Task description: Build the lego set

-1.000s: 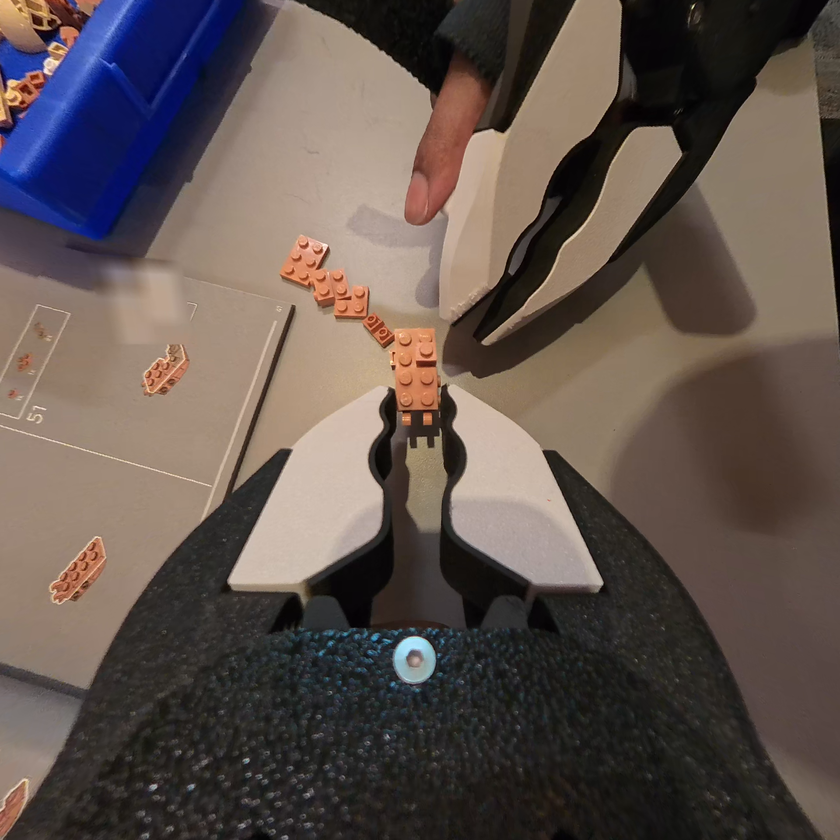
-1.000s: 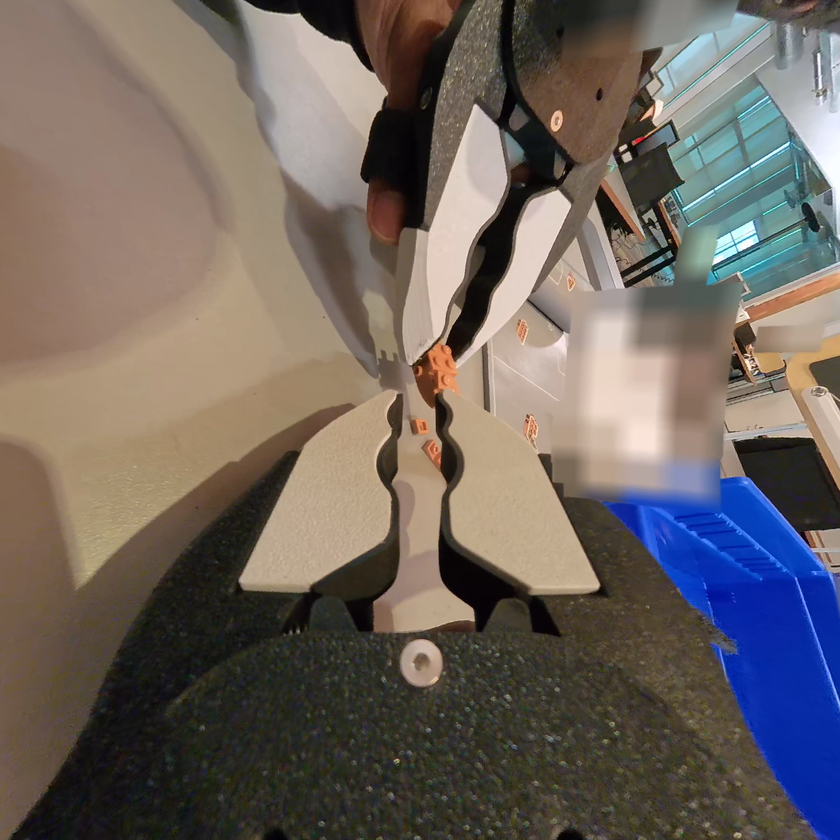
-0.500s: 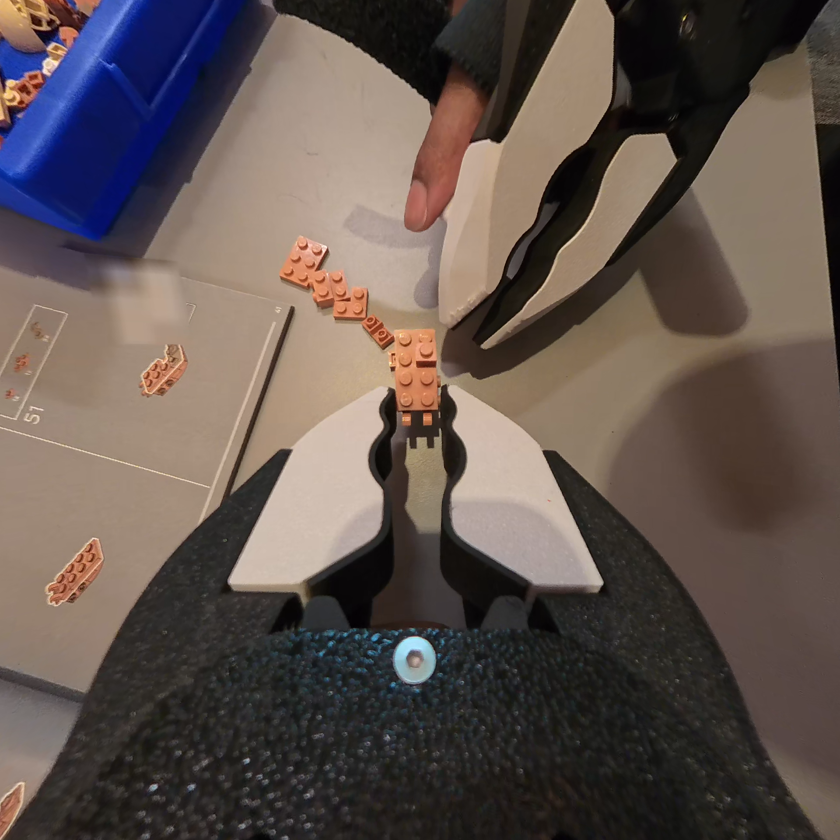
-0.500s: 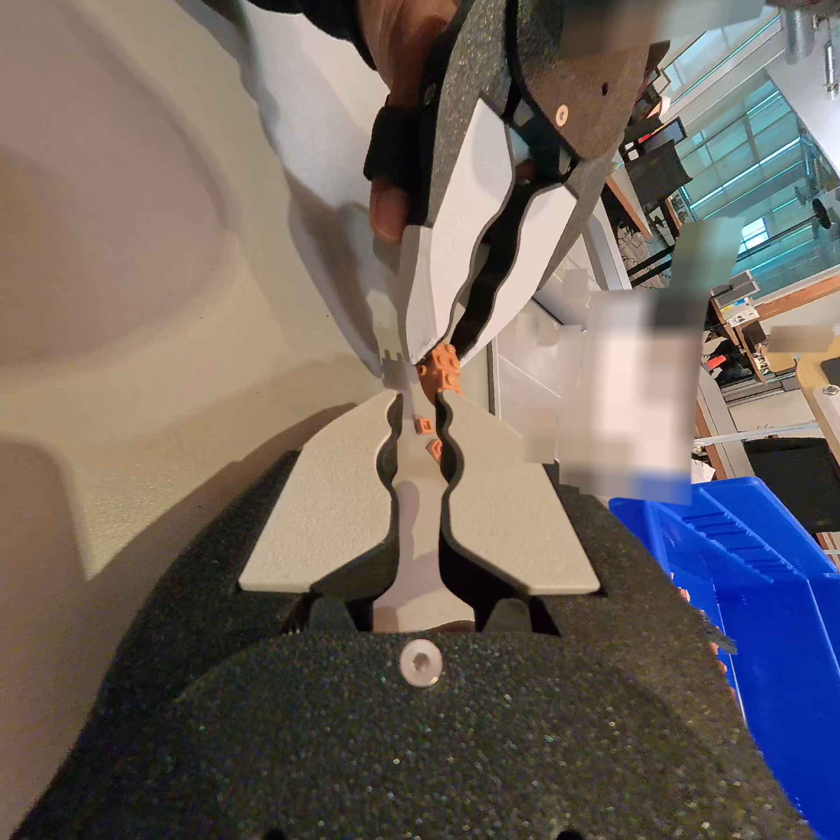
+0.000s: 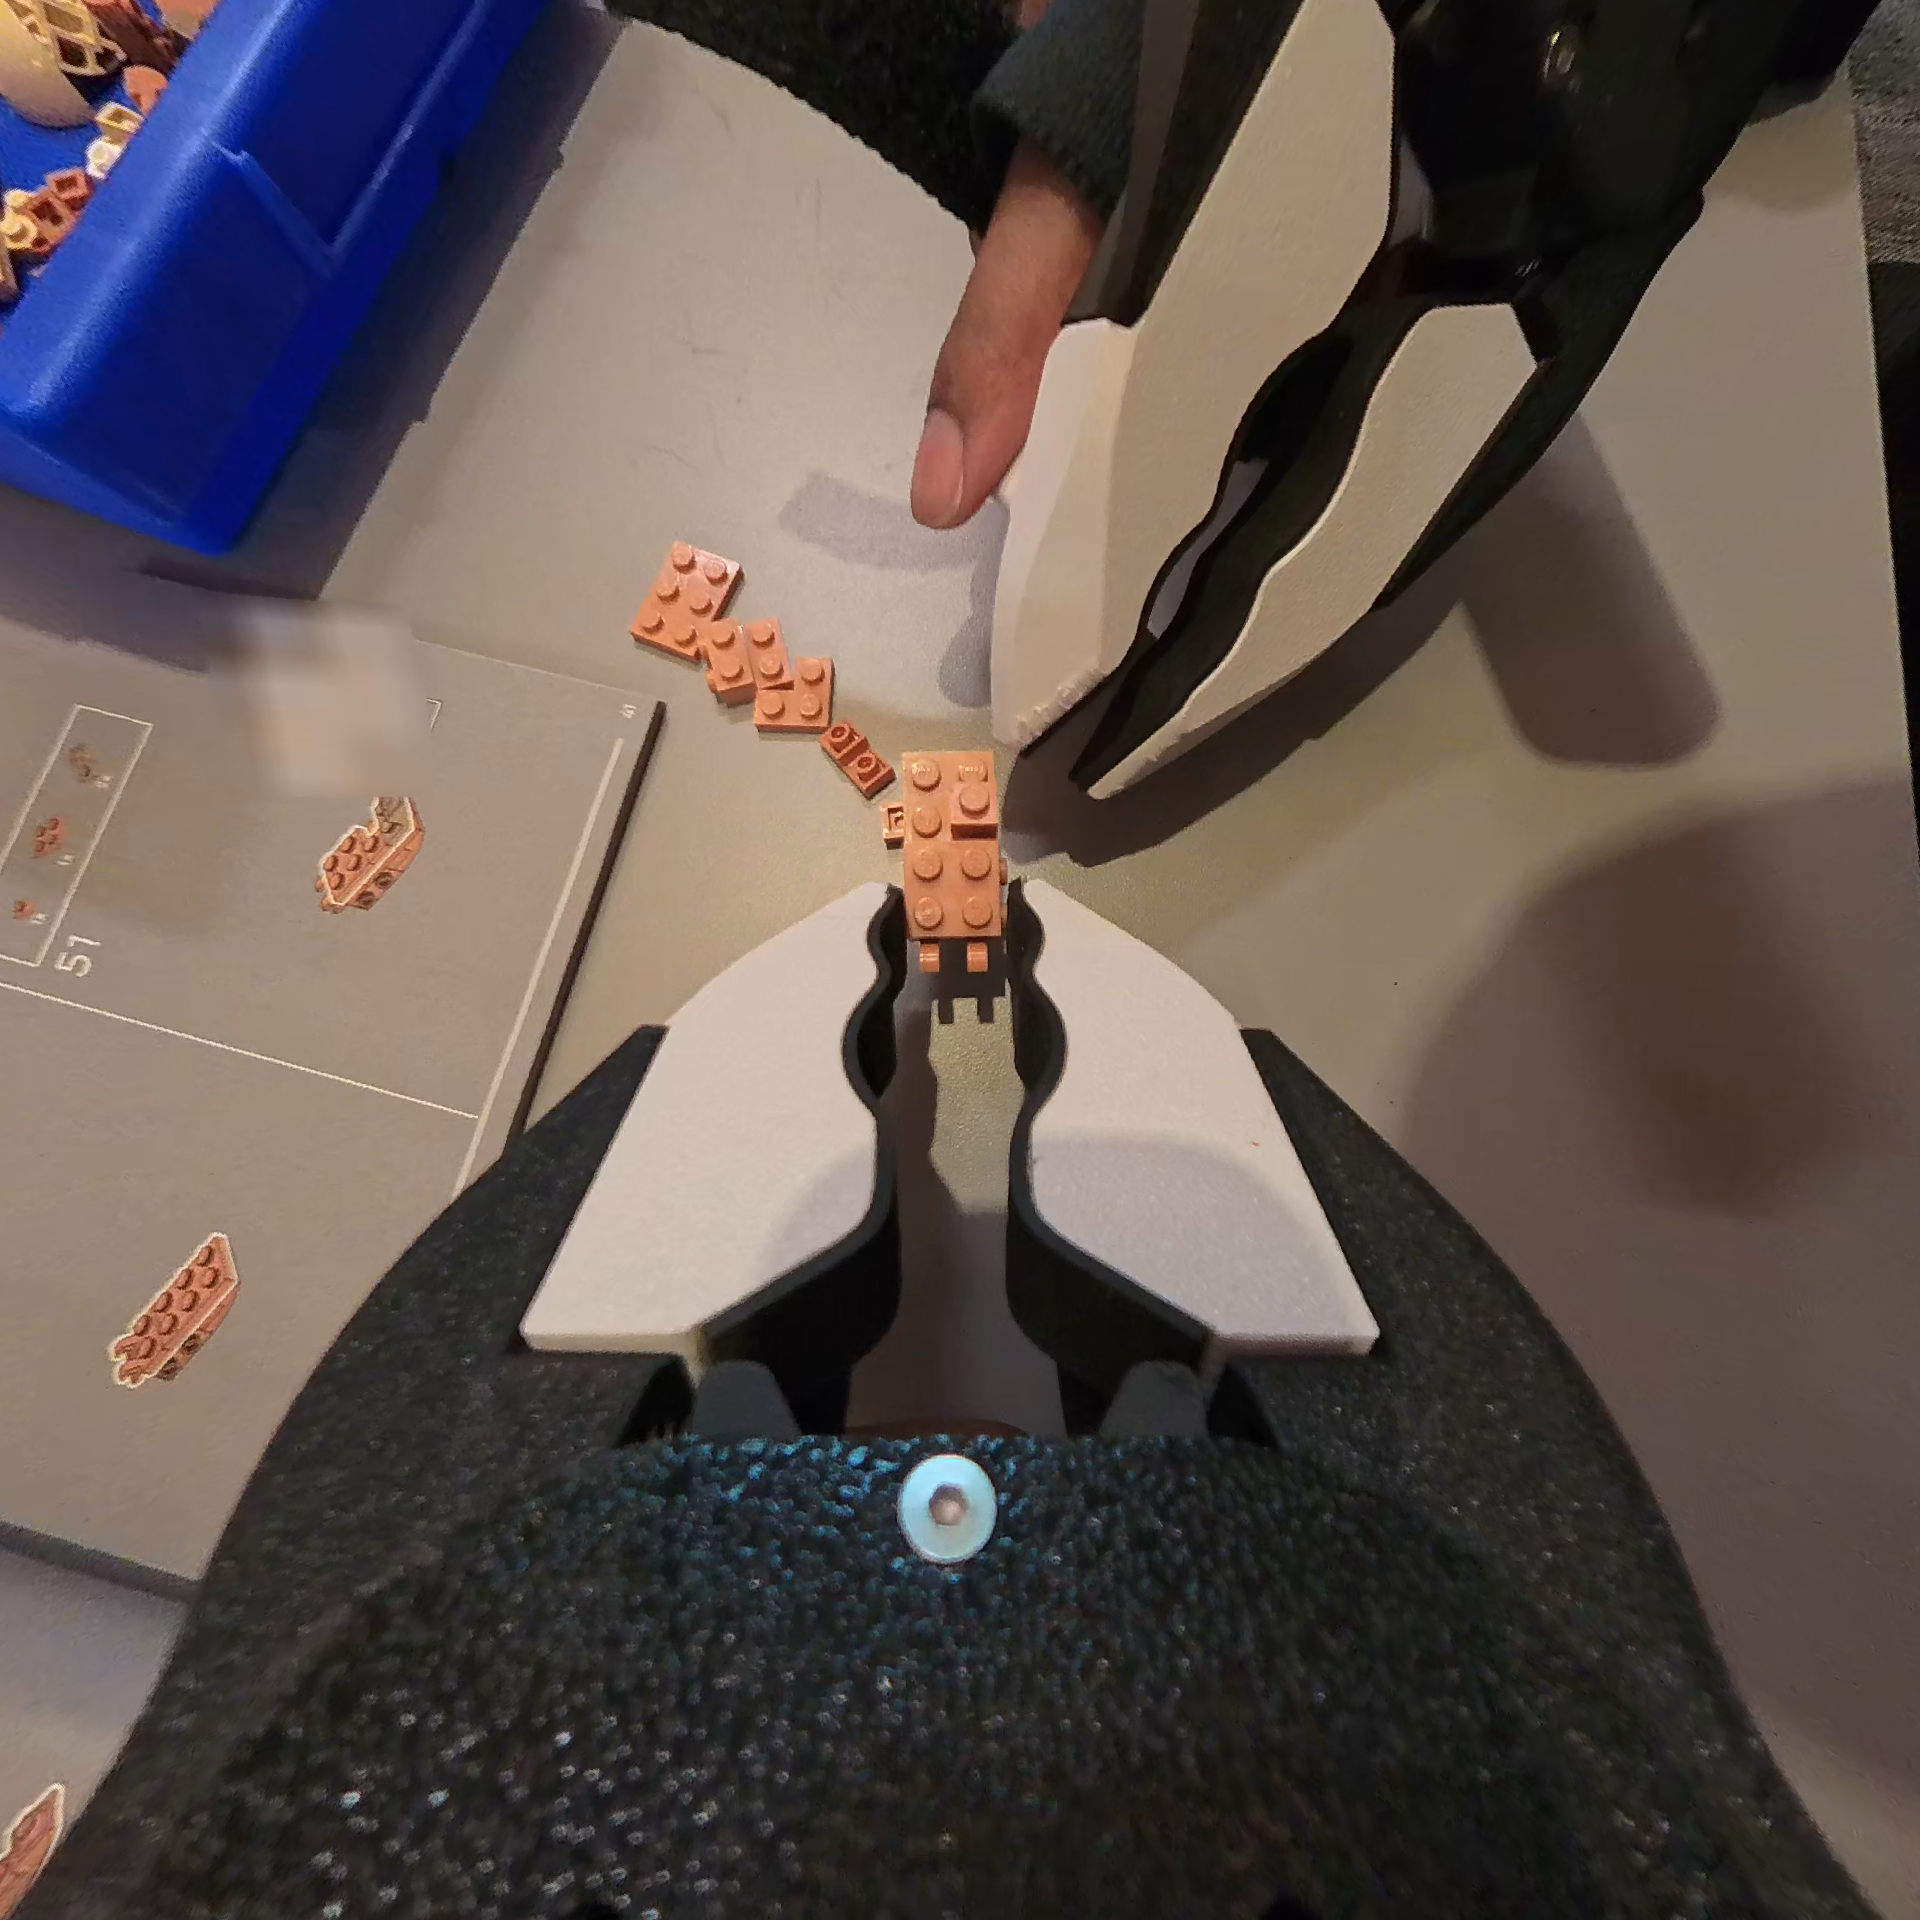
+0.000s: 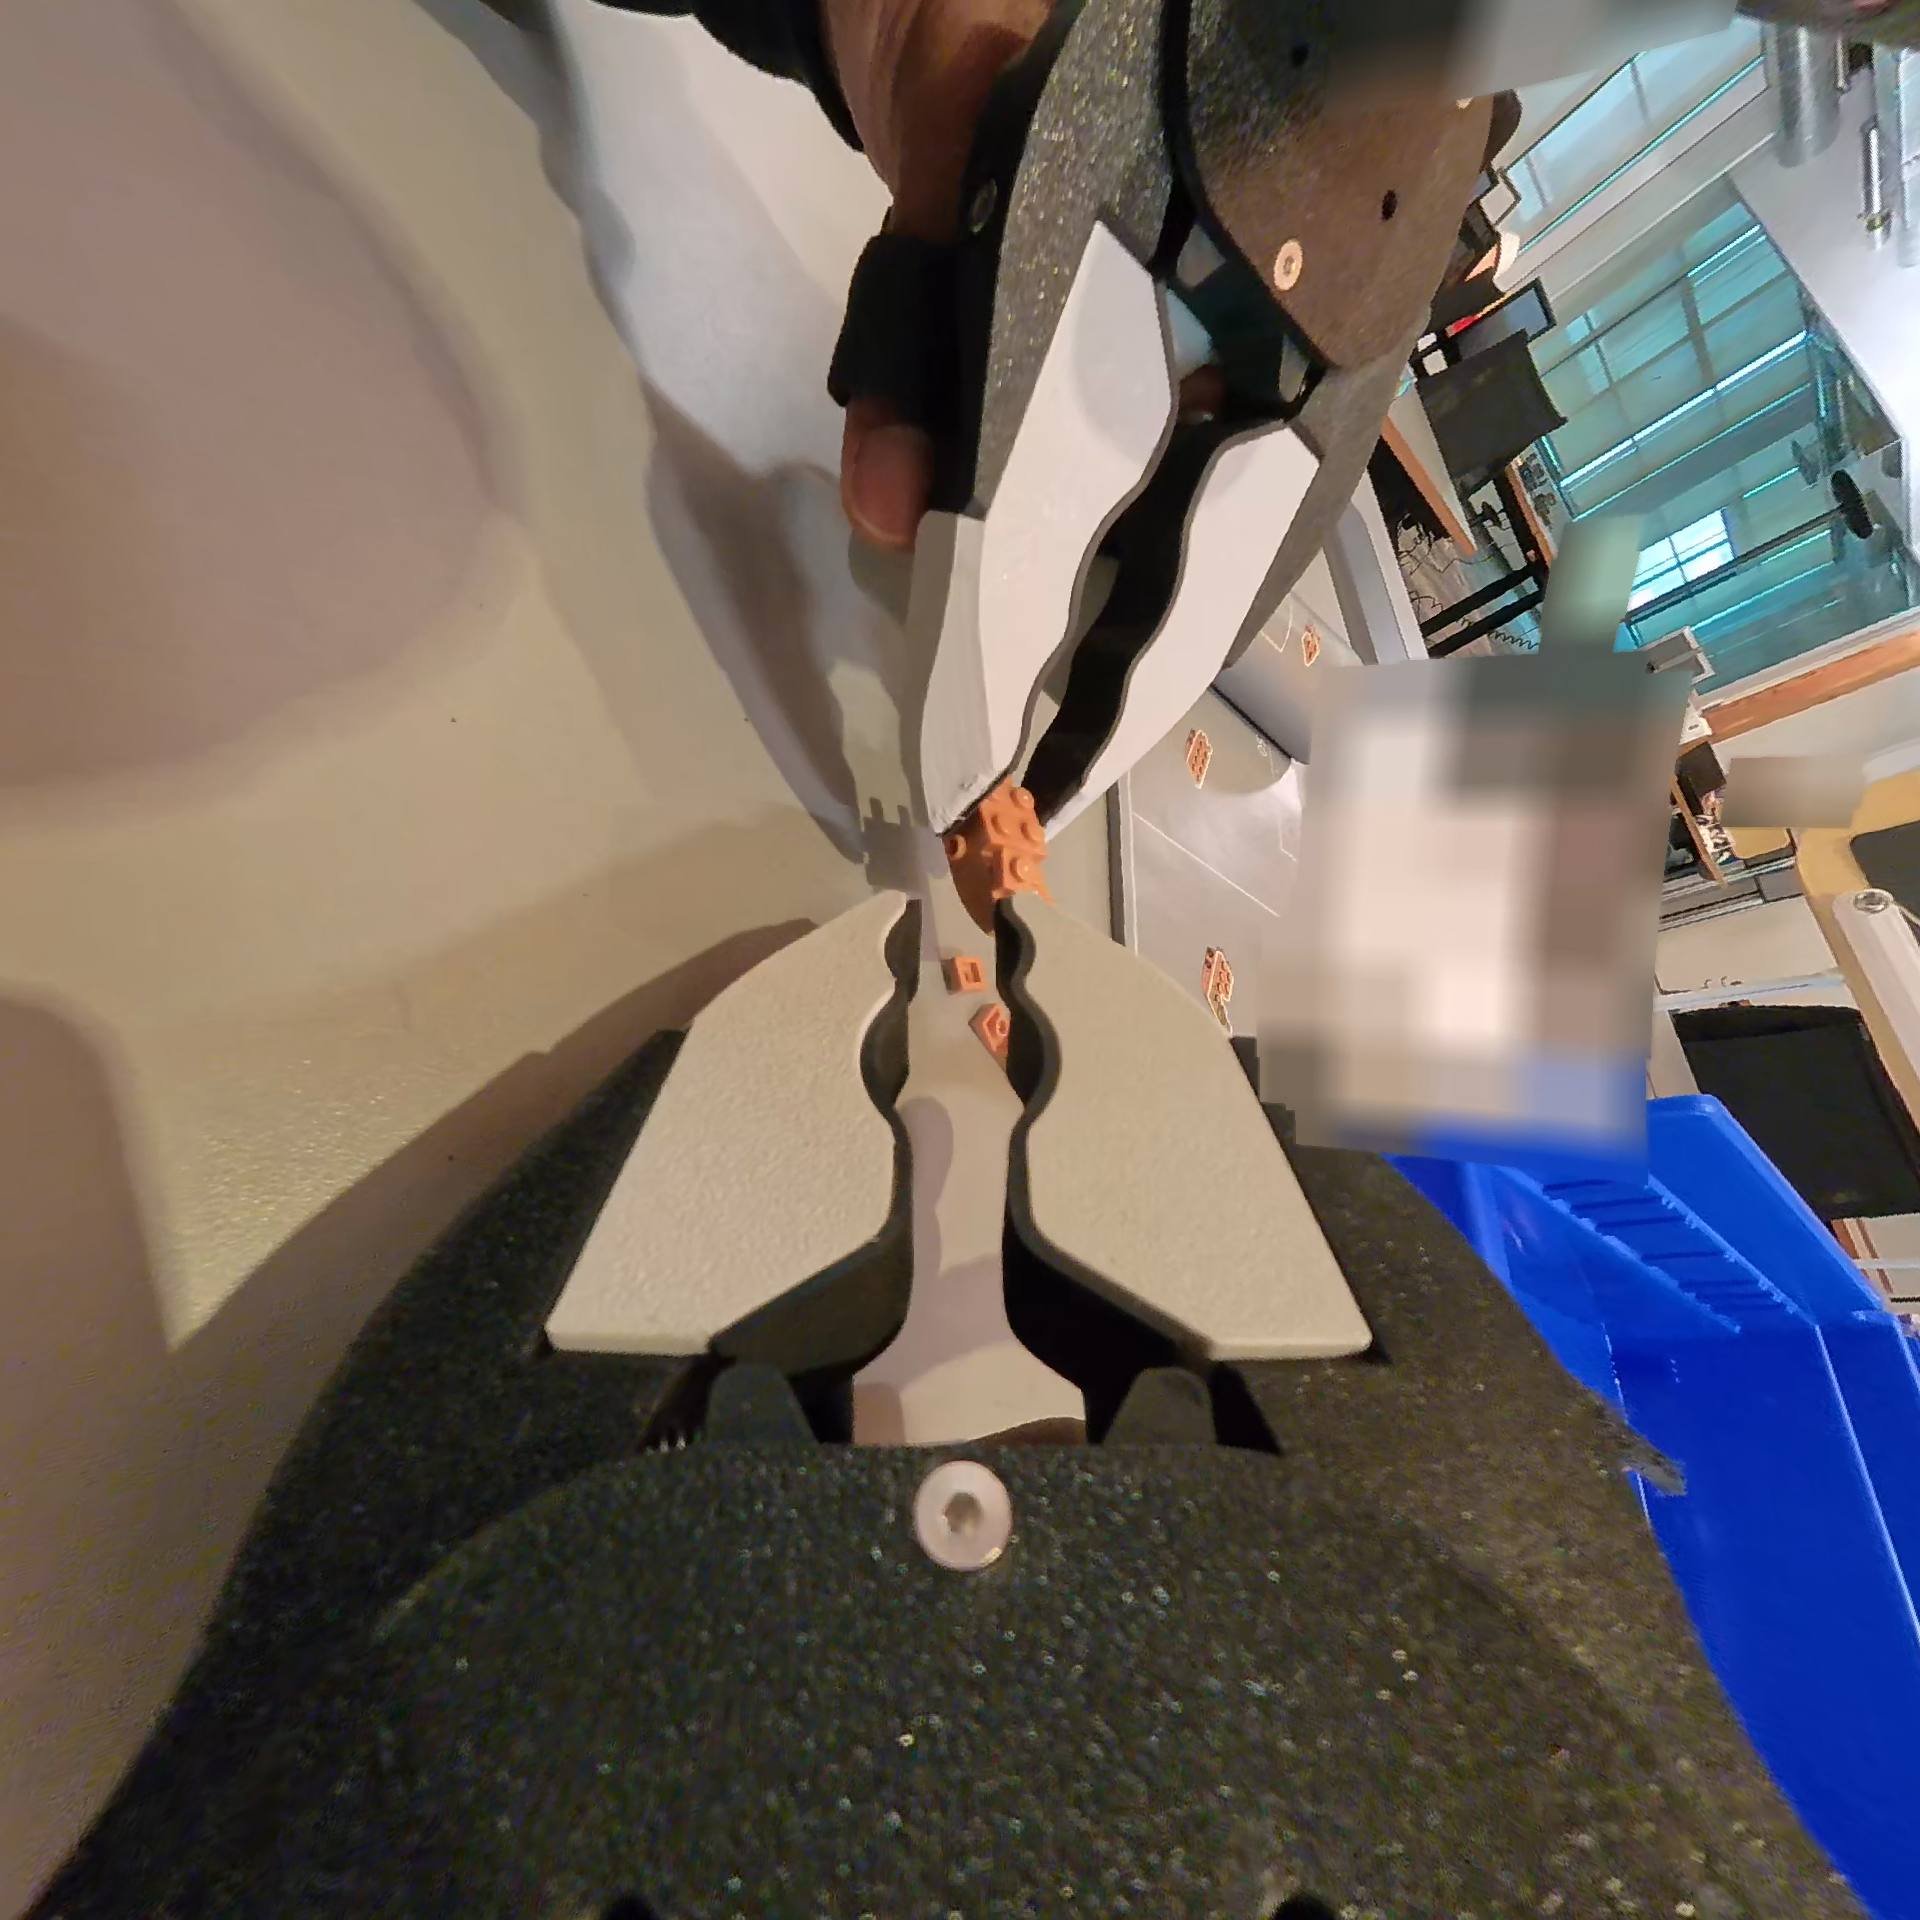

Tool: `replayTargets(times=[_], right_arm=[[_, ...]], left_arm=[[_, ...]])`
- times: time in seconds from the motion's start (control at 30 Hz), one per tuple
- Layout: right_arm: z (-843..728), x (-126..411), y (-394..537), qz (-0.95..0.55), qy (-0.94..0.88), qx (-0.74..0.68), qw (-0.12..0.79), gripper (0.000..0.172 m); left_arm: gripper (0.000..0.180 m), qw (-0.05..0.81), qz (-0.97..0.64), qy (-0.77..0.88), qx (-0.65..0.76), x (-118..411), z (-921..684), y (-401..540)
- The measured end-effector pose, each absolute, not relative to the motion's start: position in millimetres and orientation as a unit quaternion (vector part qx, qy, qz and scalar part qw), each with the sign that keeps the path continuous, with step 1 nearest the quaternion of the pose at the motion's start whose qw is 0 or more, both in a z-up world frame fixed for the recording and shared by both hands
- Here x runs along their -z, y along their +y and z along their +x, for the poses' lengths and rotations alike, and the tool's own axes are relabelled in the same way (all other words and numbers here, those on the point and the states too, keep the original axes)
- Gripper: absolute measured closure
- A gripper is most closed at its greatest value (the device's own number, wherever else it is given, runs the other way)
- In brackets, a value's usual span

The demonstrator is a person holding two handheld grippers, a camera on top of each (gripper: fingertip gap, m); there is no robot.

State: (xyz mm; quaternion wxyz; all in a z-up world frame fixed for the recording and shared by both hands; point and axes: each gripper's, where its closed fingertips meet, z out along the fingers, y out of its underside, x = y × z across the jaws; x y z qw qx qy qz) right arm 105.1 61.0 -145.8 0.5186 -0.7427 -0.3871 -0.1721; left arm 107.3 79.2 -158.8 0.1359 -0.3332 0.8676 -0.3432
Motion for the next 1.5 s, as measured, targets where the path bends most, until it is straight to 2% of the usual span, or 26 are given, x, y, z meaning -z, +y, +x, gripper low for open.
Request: replayTargets(times=[0.43,0.83,1.13,1.33,1.5], right_arm=[[108.9,145.0,63.5,-0.732,-0.391,0.191,0.525,0.157],[114.4,142.7,73.0,-0.673,-0.437,0.314,0.508,0.151],[115.6,142.8,73.4,-0.682,-0.425,0.29,0.519,0.152],[111.8,140.6,71.0,-0.71,-0.39,0.195,0.553,0.153],[113.4,143.1,72.4,-0.705,-0.401,0.216,0.543,0.153]], left_arm=[[0.163,0.143,-0.351,0.86,0.342,155.4,109.8,85.6],[0.163,0.146,-0.35,0.863,0.334,154.5,108.1,83.1],[0.163,0.148,-0.35,0.862,0.335,153.1,107.9,84.0],[0.163,0.144,-0.355,0.859,0.339,152.2,108.1,84.1],[0.163,0.142,-0.355,0.859,0.341,151.0,107.0,83.1]])
